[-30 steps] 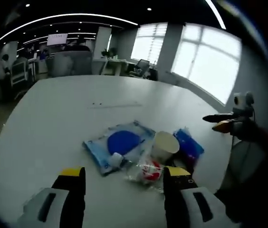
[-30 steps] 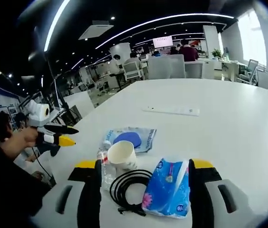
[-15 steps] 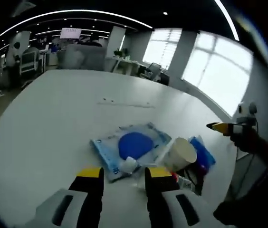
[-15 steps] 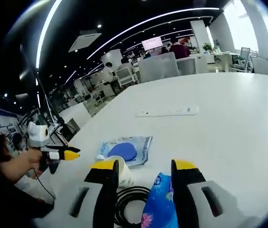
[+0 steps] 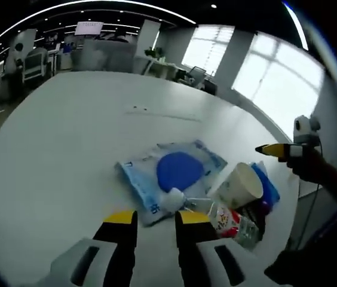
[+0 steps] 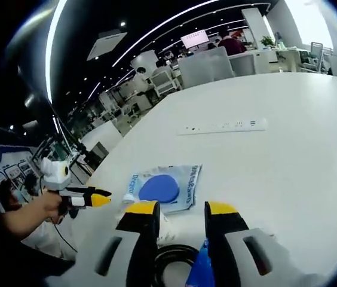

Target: Arrange the tabletop items into an orderly group along one side of the table until the central work area is clear of visible clutter.

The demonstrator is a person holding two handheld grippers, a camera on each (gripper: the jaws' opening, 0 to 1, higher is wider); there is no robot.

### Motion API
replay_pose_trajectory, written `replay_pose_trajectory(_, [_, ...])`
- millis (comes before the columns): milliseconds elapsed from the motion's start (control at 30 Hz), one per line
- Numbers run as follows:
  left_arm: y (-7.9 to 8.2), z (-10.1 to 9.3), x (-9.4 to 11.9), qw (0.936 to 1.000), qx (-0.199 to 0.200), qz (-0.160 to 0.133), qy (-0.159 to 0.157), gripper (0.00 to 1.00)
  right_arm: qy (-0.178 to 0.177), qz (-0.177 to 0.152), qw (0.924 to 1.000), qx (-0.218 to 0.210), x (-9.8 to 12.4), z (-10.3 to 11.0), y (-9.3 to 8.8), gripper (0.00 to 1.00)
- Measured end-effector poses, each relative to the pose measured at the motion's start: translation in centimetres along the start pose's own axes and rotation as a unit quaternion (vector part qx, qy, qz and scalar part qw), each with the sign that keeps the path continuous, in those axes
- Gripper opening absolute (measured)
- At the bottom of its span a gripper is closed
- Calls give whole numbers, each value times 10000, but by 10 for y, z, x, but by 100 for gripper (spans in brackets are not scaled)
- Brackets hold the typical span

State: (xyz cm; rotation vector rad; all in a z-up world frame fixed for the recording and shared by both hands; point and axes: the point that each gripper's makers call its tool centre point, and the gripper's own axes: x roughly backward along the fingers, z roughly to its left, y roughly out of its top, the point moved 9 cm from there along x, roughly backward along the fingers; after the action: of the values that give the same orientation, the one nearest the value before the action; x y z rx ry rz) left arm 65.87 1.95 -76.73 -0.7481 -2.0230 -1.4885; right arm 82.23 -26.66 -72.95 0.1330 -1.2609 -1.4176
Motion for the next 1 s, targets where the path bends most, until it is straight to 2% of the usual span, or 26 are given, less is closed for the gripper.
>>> replay_pose_trajectory(300, [-4, 6, -15, 9998, 111, 136, 26, 18, -37, 413, 9991, 78, -19, -1, -4, 21])
replay_pose_trajectory(433, [-6, 8, -22, 9997, 82, 232, 11, 17, -76, 575, 9981, 191, -31, -5, 0, 20])
replay_pose_trajectory(633, [-8, 10, -32, 9991, 110, 405, 26, 16, -31, 848, 9962, 175, -46, -6, 4, 20])
replay_pose_trajectory(700, [-7, 9, -32, 9989, 145, 436, 32, 15, -107, 912, 9958, 8, -51, -8, 4, 19])
replay_pose_trajectory(833, [-9, 8, -35, 9986, 141, 515, 41, 12, -177, 899, 9957, 159, -56, -9, 6, 10])
replay_pose_trajectory(933, [-10, 10, -35, 9983, 70, 564, 82, 9, -86, 1154, 9932, 99, -65, -13, 1, 11])
replay_pose_trajectory(1000, [-10, 10, -36, 9982, 140, 586, 45, 9, -100, 1149, 9933, 123, -66, -12, 0, 13])
